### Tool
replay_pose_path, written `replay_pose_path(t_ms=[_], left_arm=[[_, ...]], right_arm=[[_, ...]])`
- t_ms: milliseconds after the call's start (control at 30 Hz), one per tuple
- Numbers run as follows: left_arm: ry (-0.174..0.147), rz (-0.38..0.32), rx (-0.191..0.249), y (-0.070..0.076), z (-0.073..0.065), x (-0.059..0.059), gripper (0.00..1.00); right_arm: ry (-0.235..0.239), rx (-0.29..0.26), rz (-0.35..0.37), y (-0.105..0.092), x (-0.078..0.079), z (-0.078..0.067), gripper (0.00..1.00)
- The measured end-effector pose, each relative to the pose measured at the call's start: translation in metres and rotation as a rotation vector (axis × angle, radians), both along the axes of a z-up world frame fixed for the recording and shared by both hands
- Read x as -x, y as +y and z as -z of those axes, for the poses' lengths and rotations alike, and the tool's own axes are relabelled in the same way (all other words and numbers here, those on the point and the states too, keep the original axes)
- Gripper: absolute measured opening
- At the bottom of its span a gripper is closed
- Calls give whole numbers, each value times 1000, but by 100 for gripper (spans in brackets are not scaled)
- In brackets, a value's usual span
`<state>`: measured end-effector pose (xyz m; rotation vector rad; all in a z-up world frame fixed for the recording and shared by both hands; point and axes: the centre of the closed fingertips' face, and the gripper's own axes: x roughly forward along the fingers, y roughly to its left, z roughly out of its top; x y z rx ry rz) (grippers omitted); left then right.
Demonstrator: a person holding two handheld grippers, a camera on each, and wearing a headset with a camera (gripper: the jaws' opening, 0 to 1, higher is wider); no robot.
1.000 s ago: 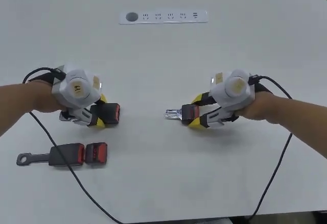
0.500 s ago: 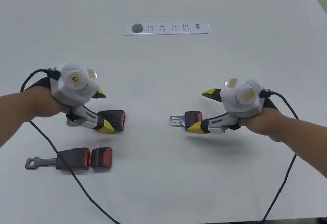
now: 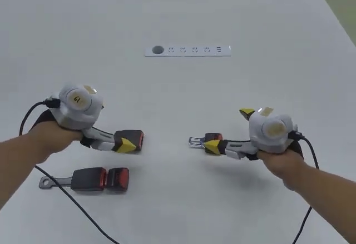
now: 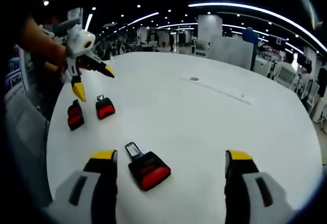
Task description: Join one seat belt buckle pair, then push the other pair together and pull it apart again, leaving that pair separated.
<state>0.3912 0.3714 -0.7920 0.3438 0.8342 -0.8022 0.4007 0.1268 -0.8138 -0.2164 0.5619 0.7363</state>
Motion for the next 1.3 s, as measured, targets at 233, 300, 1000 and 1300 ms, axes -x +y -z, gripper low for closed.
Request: replay_pose_path(t_ms=[233, 300, 1000, 1300], left_arm=[[-15, -53, 36, 8, -10, 21, 100], [-21, -72, 54, 11, -13, 27, 100], [-89, -88, 202, 47, -46, 105, 100], [-98, 11, 233, 43, -56, 134, 100]], right_arm=[[-31, -22, 23, 9, 14, -13, 92], [-33, -24, 27, 11, 19, -16, 93], [-111, -24, -65, 35, 81, -50, 99], [-134, -46, -83, 29, 103, -64, 100]])
